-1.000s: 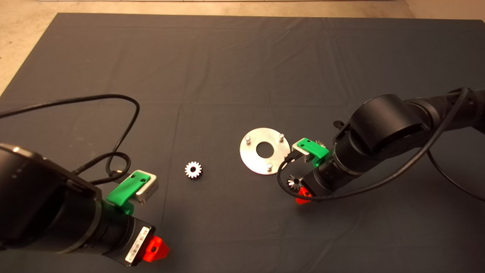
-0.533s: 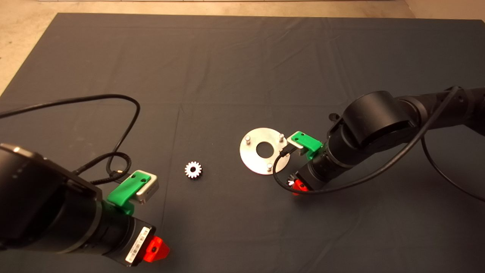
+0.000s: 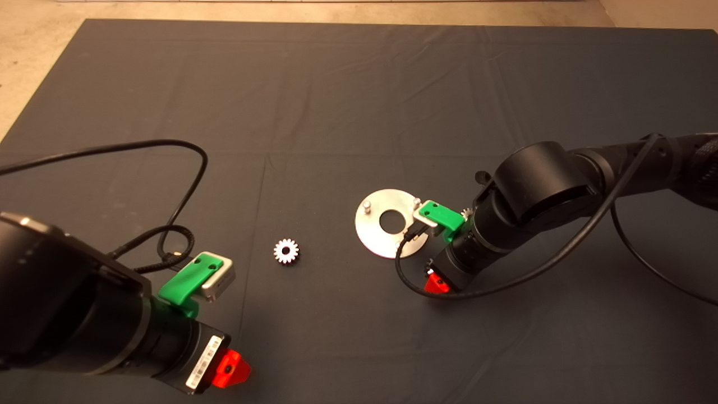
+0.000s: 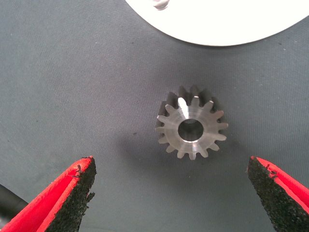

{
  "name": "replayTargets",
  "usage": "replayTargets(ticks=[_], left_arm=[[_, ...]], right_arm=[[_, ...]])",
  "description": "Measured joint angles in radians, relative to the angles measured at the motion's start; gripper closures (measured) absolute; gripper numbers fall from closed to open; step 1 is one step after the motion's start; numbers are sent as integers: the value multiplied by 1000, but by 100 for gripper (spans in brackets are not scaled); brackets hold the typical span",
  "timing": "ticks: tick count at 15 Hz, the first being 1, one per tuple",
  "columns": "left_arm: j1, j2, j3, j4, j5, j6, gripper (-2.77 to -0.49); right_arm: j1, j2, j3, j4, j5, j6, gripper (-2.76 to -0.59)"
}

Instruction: Install three planetary gears onto the carrier pins

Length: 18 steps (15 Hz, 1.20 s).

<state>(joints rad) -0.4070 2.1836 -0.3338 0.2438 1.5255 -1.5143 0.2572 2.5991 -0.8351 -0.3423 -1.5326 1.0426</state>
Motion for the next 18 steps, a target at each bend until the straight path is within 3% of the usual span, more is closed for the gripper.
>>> replayTargets(ticks=[5, 10, 18], left_arm=[[0, 0, 0, 0, 0, 0, -275], [0, 0, 0, 0, 0, 0, -275], [0, 0, 0, 0, 0, 0, -275]], right_arm=[[-22, -1, 0, -9, -1, -40, -234], [-46, -21, -5, -47, 1, -94, -234], [-49, -29, -51, -91, 1, -153, -228]])
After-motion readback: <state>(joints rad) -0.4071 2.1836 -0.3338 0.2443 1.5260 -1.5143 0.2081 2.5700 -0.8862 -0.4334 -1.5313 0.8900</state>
